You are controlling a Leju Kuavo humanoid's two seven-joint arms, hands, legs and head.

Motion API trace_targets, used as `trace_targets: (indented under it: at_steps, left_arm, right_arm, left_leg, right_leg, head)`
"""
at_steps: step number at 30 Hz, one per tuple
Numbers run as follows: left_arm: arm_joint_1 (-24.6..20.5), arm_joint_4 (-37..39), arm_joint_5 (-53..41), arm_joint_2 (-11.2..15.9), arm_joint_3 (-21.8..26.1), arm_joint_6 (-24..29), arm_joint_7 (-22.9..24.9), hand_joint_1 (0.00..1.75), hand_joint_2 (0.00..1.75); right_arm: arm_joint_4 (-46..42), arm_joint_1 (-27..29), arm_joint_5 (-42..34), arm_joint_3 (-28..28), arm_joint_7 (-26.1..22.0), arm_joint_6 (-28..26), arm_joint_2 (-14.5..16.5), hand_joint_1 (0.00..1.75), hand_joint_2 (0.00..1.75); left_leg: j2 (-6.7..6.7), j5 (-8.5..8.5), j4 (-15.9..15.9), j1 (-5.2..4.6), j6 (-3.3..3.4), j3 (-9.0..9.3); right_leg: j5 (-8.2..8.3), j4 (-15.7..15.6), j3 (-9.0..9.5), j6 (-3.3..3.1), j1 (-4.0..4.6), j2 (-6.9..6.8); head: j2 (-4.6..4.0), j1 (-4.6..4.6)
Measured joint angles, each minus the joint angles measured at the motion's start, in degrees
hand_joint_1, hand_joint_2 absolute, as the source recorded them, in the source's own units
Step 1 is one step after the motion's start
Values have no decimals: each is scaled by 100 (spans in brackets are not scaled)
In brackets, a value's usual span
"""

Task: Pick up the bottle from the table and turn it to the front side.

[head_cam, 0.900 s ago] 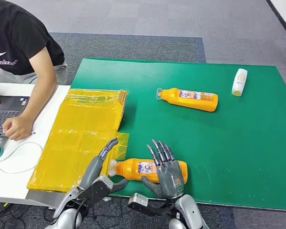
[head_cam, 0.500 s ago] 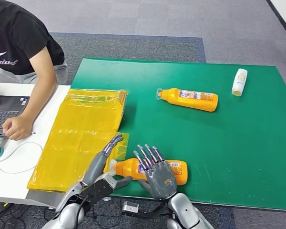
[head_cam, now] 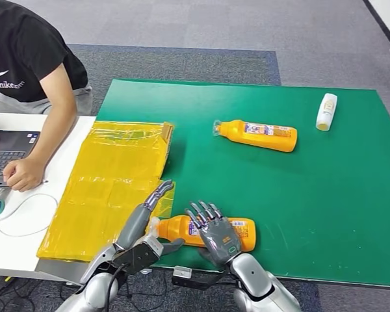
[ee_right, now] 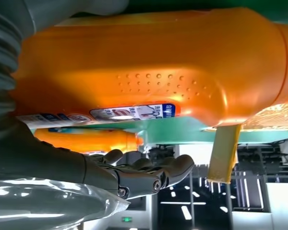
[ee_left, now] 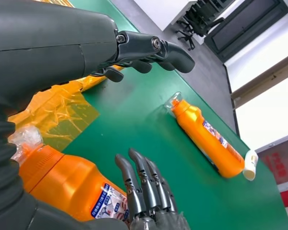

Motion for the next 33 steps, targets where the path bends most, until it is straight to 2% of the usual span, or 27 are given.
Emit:
trace_targets:
  at_steps: [8,11,13,15,18,27,33]
  left_arm:
    - [52,-1,0,0,-4,19,-3,0,175]
    - [122,-17,-16,1,-3,110,52,0,175]
    - [200,-64,-39,2,-1,200,134,0,175]
    - [276,-127,-51,4,2,257,191,0,175]
    - [351,-199,-54,6,5,296,222,0,175]
    - [478,-317,-50,15,11,339,293,0,175]
    - [506,-352,-51,23,14,356,344,0,175]
  right_arm:
    - [50,-48,-98,2,26,51,-2,0,175]
    - [34,-59,60,-9,688,272,-7,0,175]
    - [-47,-72,211,-76,1336,625,-5,0,175]
    - [-150,-103,298,-172,1683,969,-4,0,175]
    - [-226,-140,369,-290,1795,1213,-4,0,175]
    - [-238,-150,528,-431,1880,1468,27,0,175]
    - [-174,-303,438,-438,1957,2045,73,0,175]
  left_leg:
    - [0,1,0,0,0,1]
    - [0,2,0,0,0,3]
    - [0,2,0,0,0,6]
    - [0,3,0,0,2,9]
    - [-1,4,0,-1,4,11]
    - [-3,12,0,-4,12,13]
    - [-2,7,0,-4,8,41]
  right_leg:
    - [1,0,2,0,0,0]
    - [2,0,5,0,0,0]
    - [2,0,7,0,0,0]
    - [2,0,11,1,0,-1]
    - [4,-1,15,4,0,-1]
    - [10,-2,21,11,-4,-5]
    - [11,-6,42,5,-5,-3]
  head:
    - [0,1]
    - [0,1]
    - [0,0]
    - [0,1]
    - [0,1]
    - [0,1]
    - [0,0]
